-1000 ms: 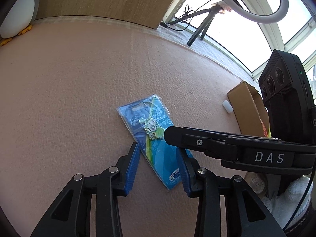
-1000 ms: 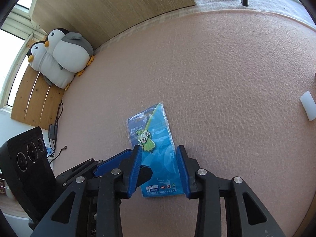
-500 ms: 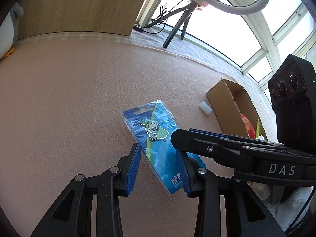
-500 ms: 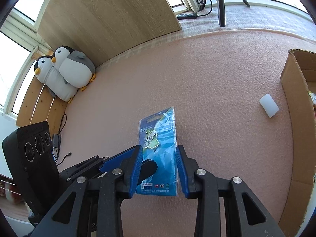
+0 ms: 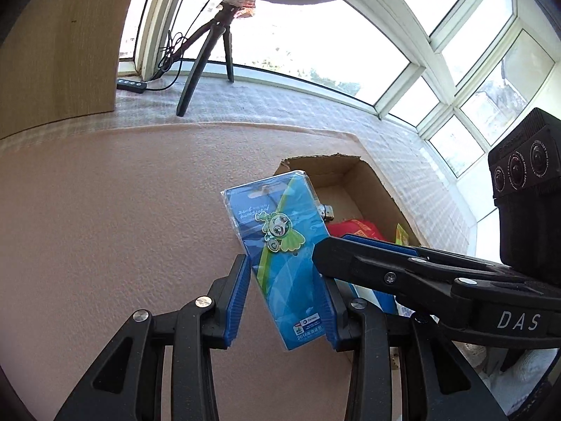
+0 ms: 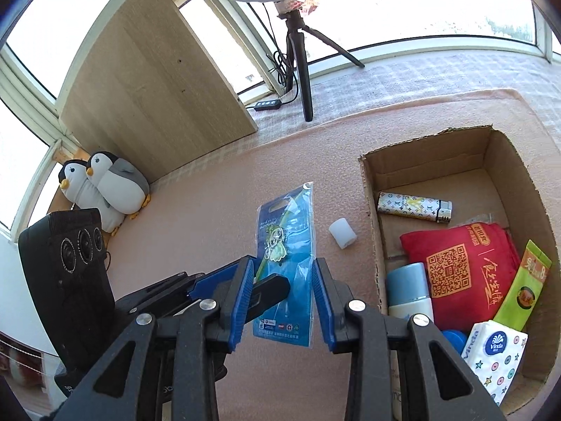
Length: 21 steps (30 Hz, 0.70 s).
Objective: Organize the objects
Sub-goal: 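Lift the blue package with the left tool and carry it over the box, then open the left tool to drop the blue package into the box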
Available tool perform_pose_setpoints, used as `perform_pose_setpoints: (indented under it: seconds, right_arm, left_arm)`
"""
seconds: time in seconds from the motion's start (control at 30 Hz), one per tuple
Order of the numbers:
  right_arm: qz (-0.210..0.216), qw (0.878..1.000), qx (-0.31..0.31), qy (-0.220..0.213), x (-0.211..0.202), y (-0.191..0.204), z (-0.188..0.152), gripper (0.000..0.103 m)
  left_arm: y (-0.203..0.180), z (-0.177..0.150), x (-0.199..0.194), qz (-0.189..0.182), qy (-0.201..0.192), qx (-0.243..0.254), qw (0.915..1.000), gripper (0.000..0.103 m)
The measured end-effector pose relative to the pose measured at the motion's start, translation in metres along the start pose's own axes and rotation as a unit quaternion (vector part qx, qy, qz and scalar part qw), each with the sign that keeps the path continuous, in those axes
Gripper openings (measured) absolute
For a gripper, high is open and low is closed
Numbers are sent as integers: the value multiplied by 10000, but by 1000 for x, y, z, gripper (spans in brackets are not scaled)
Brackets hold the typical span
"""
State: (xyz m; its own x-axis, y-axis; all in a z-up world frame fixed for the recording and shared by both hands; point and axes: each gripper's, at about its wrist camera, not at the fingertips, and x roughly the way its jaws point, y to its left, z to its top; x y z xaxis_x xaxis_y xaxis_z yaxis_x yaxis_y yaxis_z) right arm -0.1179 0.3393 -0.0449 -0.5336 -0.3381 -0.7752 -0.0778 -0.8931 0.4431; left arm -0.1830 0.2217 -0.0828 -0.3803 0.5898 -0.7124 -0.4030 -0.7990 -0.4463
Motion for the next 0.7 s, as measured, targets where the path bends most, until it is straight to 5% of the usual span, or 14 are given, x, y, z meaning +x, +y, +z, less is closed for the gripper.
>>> perform_pose_setpoints:
  seconds: [0.43,0.7]
  right_arm:
    - [-427,9968,522,-430,-47,-82,18,32]
    - [-676,9949,546,-520,-57,-94,15,39]
  left_arm:
    - [-87,28,64,-338,213,556,9977,39]
    - [-86,28,73,-130,302,630,9975,40]
